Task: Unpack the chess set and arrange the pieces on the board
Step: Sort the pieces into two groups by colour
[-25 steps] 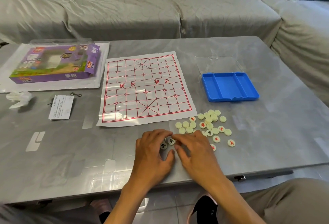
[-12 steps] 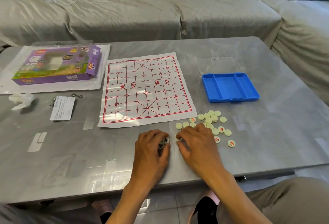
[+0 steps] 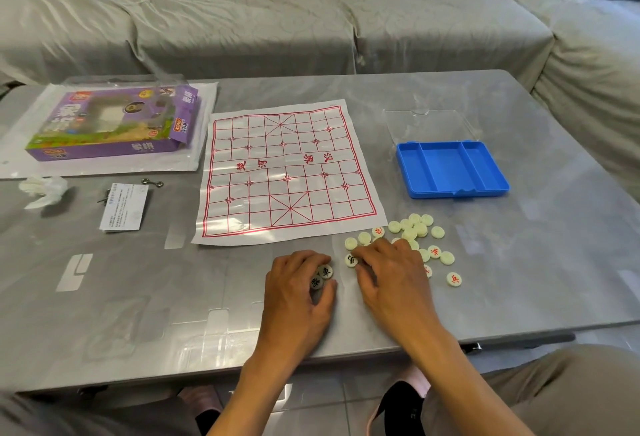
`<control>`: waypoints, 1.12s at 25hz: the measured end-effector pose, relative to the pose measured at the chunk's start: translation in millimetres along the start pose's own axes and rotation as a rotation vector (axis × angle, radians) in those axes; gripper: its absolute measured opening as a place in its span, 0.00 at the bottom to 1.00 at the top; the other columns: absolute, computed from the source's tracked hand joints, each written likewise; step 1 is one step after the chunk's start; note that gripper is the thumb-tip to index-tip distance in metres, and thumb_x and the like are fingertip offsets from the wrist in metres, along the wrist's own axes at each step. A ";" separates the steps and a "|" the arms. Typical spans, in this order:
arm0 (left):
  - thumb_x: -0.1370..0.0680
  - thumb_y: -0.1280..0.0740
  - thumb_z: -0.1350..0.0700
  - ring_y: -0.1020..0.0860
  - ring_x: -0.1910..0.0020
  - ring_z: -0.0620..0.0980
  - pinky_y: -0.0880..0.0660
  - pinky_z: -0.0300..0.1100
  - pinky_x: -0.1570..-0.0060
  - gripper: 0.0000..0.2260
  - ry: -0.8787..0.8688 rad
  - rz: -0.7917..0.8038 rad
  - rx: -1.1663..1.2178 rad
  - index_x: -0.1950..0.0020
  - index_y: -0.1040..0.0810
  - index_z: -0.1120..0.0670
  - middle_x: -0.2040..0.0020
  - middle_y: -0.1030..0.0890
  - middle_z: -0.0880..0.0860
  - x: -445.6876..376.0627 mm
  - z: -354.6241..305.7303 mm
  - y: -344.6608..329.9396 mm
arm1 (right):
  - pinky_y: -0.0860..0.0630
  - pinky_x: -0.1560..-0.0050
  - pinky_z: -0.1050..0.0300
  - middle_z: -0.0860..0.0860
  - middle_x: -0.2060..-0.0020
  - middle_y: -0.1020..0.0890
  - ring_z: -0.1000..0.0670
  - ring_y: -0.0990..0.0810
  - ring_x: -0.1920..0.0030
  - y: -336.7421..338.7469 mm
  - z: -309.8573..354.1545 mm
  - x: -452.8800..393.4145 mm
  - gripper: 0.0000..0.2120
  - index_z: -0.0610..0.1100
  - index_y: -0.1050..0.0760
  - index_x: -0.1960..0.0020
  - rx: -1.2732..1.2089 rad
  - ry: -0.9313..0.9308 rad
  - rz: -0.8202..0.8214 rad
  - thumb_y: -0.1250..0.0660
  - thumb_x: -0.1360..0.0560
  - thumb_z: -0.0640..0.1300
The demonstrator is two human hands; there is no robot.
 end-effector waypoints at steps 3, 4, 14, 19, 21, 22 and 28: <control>0.25 0.39 0.41 0.29 0.41 0.46 0.35 0.37 0.43 0.17 -0.028 0.022 0.008 0.40 0.23 0.47 0.41 0.23 0.45 -0.2 1.0 -1.4 | 0.33 0.54 0.59 0.54 0.54 0.20 0.51 0.27 0.54 -4.5 12.0 4.2 0.10 0.52 0.20 0.44 -0.097 0.118 0.088 0.36 0.24 0.48; 0.25 0.39 0.41 0.29 0.40 0.46 0.36 0.38 0.42 0.18 -0.040 0.029 -0.003 0.39 0.23 0.46 0.40 0.23 0.45 -0.6 0.9 -2.3 | 0.31 0.53 0.58 0.54 0.53 0.20 0.50 0.26 0.52 -4.2 13.2 4.6 0.10 0.52 0.20 0.44 -0.146 0.111 0.088 0.36 0.24 0.47; 0.23 0.37 0.48 0.29 0.41 0.46 0.34 0.32 0.42 0.14 0.002 -0.013 0.012 0.40 0.22 0.48 0.41 0.22 0.47 0.7 1.6 -2.6 | 0.26 0.56 0.53 0.53 0.53 0.17 0.48 0.23 0.53 -1.7 12.4 -13.0 0.10 0.50 0.20 0.49 0.152 0.152 0.009 0.28 0.29 0.49; 0.23 0.33 0.48 0.31 0.38 0.43 0.35 0.33 0.40 0.17 0.047 0.030 0.084 0.35 0.27 0.46 0.38 0.26 0.44 -1.2 -1.1 2.2 | 0.30 0.54 0.54 0.54 0.51 0.20 0.50 0.27 0.51 -3.8 12.8 -14.3 0.09 0.51 0.23 0.48 0.015 0.109 0.055 0.32 0.27 0.53; 0.26 0.29 0.47 0.32 0.39 0.39 0.37 0.29 0.41 0.25 0.082 0.086 0.173 0.31 0.32 0.44 0.38 0.29 0.41 -1.4 0.6 9.0 | 0.35 0.54 0.56 0.56 0.48 0.20 0.50 0.29 0.51 -4.9 13.4 -14.5 0.11 0.52 0.24 0.44 -0.024 0.101 0.062 0.34 0.25 0.52; 0.27 0.28 0.46 0.33 0.39 0.38 0.36 0.29 0.40 0.29 0.085 0.108 0.192 0.29 0.34 0.43 0.38 0.31 0.40 -1.2 3.7 14.0 | 0.36 0.55 0.55 0.56 0.47 0.20 0.50 0.29 0.51 -5.3 14.6 -14.1 0.13 0.52 0.24 0.42 -0.022 0.111 0.053 0.34 0.25 0.52; 0.37 0.30 0.30 0.39 0.37 0.34 0.43 0.27 0.41 0.40 0.026 0.179 0.093 0.29 0.41 0.35 0.36 0.38 0.31 0.7 25.2 40.0 | 0.31 0.56 0.51 0.52 0.53 0.21 0.47 0.25 0.52 -8.8 22.0 -14.7 0.08 0.49 0.22 0.46 0.162 0.106 0.049 0.34 0.24 0.49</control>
Point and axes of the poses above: each hand's wrist, its own x-axis away from the middle knuckle, its own y-axis out of the back of the hand, z = x × y, the point moved 3 cm from there along -x, towards the middle knuckle
